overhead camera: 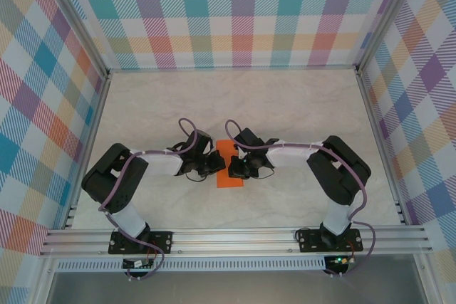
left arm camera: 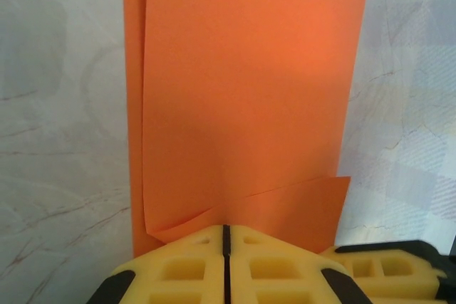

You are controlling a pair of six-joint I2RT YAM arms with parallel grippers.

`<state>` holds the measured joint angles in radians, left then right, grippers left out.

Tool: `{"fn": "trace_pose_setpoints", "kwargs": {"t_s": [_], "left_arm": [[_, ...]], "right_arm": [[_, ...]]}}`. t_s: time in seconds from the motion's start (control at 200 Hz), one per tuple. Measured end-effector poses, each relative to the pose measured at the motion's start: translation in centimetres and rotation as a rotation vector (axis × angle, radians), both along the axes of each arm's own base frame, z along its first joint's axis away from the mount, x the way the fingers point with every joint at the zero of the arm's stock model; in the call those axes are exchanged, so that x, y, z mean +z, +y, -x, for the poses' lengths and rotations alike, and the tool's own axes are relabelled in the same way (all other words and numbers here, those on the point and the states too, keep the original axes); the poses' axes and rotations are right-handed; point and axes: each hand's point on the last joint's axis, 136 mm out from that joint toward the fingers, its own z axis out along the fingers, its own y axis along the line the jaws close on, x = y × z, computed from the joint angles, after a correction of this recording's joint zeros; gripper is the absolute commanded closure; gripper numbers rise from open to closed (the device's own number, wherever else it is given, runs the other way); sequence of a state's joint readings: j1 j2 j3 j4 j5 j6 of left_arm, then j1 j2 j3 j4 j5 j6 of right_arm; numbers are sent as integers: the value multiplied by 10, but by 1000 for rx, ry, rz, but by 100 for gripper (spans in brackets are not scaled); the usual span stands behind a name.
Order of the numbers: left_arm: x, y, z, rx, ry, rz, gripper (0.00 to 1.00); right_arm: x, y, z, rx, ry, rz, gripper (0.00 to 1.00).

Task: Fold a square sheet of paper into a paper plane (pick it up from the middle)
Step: Fold the triangle a second time at the center of the table.

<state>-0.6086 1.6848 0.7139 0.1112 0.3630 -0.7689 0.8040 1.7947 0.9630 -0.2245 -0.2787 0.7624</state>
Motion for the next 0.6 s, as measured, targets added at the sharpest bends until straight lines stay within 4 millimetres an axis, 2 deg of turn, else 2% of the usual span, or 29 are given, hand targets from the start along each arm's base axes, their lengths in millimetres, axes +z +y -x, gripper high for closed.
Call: {"fn": "trace_pose_setpoints", "kwargs": {"t_s": [0.22, 0.6], "left_arm": [[0, -1, -2, 9, 9, -2, 92], [0, -1, -3, 10, 18, -22, 92]], "right_arm": [[4, 3, 7, 35, 20, -28, 88], [-4, -9, 6, 10, 30, 6, 88]]}}
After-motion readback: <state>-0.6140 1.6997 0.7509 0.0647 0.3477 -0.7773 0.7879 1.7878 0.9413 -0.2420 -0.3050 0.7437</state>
